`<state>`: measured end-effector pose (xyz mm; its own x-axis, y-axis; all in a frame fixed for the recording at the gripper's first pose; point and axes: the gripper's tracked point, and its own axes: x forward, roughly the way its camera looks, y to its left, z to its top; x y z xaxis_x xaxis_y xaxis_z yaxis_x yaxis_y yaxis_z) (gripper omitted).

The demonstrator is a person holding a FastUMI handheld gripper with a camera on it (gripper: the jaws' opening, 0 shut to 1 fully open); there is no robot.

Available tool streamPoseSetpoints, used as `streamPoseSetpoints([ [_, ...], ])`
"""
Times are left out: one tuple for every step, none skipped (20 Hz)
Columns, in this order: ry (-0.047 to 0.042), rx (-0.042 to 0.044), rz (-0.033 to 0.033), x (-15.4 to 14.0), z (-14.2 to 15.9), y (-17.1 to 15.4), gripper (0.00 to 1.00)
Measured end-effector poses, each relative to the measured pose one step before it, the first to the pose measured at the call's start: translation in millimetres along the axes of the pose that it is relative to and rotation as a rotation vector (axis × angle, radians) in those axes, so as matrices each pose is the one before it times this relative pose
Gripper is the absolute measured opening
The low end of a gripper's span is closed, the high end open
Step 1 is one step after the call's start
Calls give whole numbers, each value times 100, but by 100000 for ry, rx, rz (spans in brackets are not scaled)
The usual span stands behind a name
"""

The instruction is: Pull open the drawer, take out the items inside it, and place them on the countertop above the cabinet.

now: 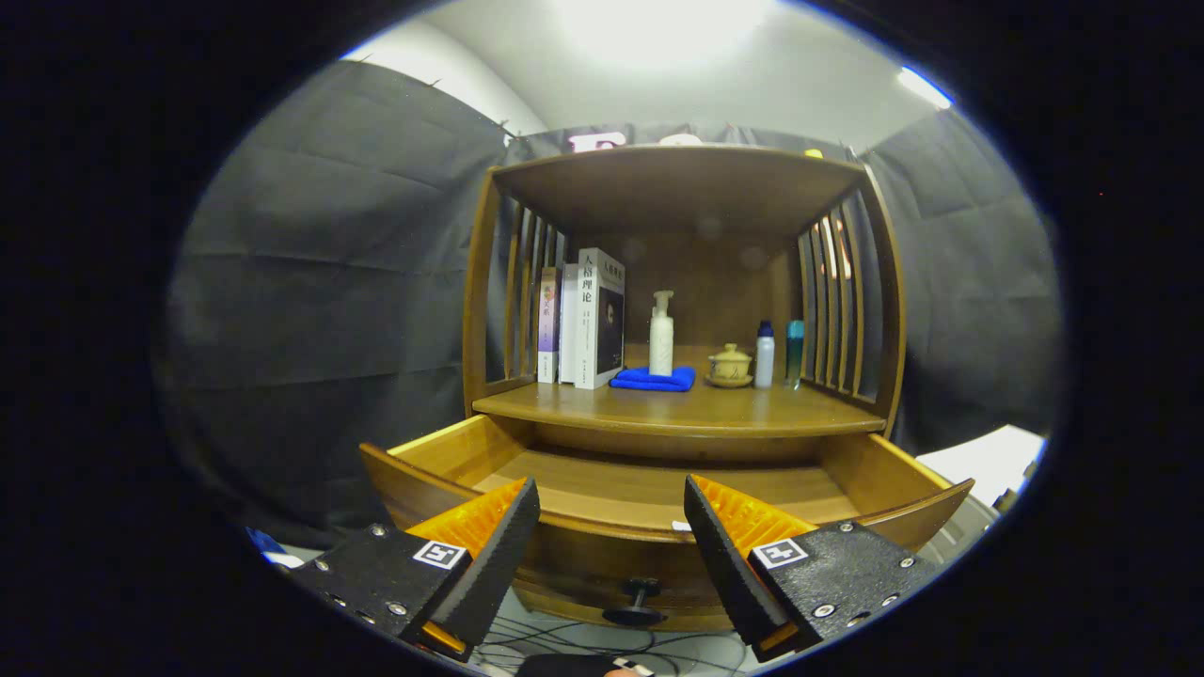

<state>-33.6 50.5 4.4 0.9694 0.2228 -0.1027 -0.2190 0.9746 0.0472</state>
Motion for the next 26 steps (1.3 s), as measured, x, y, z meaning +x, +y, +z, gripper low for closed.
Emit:
streamPoseSetpoints([
  [3030, 3090, -839, 700, 84, -763, 95],
  [2451, 1937, -867, 740, 88, -702, 95],
  [2213, 741, -871, 719, 266, -614, 95],
  [1894, 22, -34, 829, 249, -410, 95],
  [2507, -199, 610, 940, 206, -282, 95],
  [2970, 43, 1094, 992, -114, -144, 94],
  [4088, -128, 1135, 928, -217, -181, 95],
  [3604, 386, 1271, 883, -191, -205, 95],
  [3010, 285, 63, 866, -110, -388, 95],
  [3782, 706, 214, 825, -392, -447, 95],
  [4386, 1616, 777, 872, -628, -210, 95],
  [5182, 1239, 84, 999, -901, -433, 95],
  [4825, -923, -920, 779, -761, -662, 95],
  [3810, -1258, -1345, 673, -613, -667, 95],
  [3612, -885, -83, 594, -562, -331, 95],
  [3527, -845, 46, 556, -758, -102, 95],
  [3691, 515, 1836, 292, -481, 149, 95],
  [3926, 1330, 2345, 255, -597, 323, 96],
  [4062, 1708, 1303, 157, -579, -13, 95],
  [4056, 1395, 727, 334, -604, -125, 95],
  [3854, 102, 75, 56, -477, -256, 95],
  [2328, 190, -855, -14, -203, -368, 95],
  [1562, -194, -678, -53, 26, -347, 95],
  [1129, -675, -991, 95, 25, -384, 95],
  [4372, 366, -605, 246, -608, -531, 95],
  [5126, 2928, 983, 79, -786, 3, 95],
])
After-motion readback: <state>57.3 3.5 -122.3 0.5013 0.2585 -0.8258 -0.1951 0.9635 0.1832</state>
